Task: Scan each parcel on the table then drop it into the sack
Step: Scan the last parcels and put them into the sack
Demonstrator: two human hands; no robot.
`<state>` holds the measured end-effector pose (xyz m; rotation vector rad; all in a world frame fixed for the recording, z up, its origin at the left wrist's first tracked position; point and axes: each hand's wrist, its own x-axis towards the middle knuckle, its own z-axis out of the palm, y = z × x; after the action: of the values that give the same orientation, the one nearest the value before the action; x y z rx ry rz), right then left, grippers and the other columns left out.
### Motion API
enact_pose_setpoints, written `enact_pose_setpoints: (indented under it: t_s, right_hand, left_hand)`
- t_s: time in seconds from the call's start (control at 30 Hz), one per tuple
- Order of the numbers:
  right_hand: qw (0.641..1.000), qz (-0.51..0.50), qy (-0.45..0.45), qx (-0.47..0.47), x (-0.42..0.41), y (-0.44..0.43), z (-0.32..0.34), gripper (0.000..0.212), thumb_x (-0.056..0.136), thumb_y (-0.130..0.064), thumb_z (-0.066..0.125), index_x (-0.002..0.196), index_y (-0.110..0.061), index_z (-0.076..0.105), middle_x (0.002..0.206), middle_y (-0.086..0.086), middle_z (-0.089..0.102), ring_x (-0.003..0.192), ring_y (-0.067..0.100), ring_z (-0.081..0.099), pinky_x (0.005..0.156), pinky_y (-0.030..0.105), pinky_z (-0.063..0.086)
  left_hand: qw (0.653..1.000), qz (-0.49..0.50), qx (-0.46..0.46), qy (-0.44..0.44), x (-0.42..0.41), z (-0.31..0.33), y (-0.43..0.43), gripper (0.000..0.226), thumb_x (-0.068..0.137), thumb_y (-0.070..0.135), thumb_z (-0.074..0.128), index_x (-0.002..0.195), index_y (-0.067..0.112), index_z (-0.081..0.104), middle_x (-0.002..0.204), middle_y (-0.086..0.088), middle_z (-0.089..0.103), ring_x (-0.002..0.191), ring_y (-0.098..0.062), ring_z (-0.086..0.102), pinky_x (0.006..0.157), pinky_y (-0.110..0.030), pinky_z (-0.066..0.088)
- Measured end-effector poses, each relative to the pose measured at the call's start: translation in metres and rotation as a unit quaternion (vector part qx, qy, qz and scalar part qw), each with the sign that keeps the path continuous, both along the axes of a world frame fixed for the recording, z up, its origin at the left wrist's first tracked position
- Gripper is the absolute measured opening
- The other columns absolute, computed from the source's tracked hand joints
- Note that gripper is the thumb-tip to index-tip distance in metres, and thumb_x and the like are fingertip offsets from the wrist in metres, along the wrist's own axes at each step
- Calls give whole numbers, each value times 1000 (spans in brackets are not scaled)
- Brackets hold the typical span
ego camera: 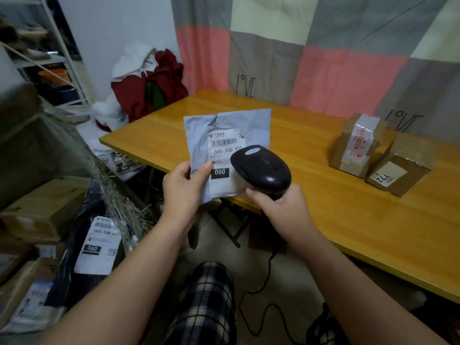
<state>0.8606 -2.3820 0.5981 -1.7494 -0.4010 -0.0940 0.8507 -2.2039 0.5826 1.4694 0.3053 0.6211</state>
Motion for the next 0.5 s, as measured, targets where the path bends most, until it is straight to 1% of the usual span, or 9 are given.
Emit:
enact_pose_setpoints:
  t_s: [0.03,0.1,0.17,0.23,0.3,0.33,0.4,0.43,0.5]
  right_hand:
    - [1000,19,2,-6,-4,11,-1,24,78,-17,78,100,-14,70,91,-7,72,83,-4,63,70,10,46]
    - [998,54,15,-36,-15,34,-3,26,78,-19,77,102,-13,68,89,-8,70,78,-8,61,67,7,44]
    - [994,92,32,-49,-29,59,-10,25,78,-20,77,100,-16,67,86,-15,67,76,-12,59,65,5,43]
    - [989,125,46,-65,-43,84,-21,31,77,-20,79,103,-24,63,92,-19,65,82,-15,58,70,3,42]
    - [981,150,73,-104,-54,110,-38,42,77,-25,80,115,-25,61,105,-10,67,96,-3,60,79,12,44]
    - [976,155,88,-124,-58,122,-50,47,78,-27,79,120,-23,60,111,-5,67,102,5,60,83,19,44]
    - [970,153,106,-156,-66,144,-75,49,78,-29,79,122,-20,60,116,2,66,108,14,59,87,27,45]
    - [968,145,100,-178,-69,153,-86,49,77,-32,79,121,-18,60,118,5,65,110,18,59,89,30,47]
    - [959,134,70,-241,-77,168,-105,58,74,-42,80,121,-17,57,122,6,58,111,24,58,90,36,49]
  left_hand:
    - [999,32,19,5,-18,-1,11,7,86,19,70,84,25,71,83,5,74,77,-10,68,70,-34,56]
    - [995,93,41,3,-61,-6,35,7,90,20,65,92,27,68,87,9,72,80,-5,68,68,-27,54]
    - [986,159,60,5,-105,-11,61,10,94,21,60,102,22,64,96,7,70,88,-8,68,71,-27,54]
    - [972,220,77,18,-144,-19,93,9,95,20,59,102,25,60,98,7,67,87,-5,67,73,-28,57]
    - [960,259,99,42,-171,-27,124,7,93,25,61,97,30,59,99,2,67,90,-14,67,80,-40,57]
    - [951,275,123,65,-180,-32,138,5,92,26,62,93,30,59,96,3,67,90,-19,66,80,-41,56]
    - [931,287,189,124,-191,-41,159,6,92,21,61,89,23,57,82,7,62,83,-22,62,71,-30,52]
    - [922,288,215,145,-193,-46,167,7,92,19,61,88,16,56,78,6,60,80,-22,60,68,-30,48]
    - [913,275,243,180,-196,-54,178,15,92,20,62,84,9,55,75,1,60,76,-24,60,66,-36,45]
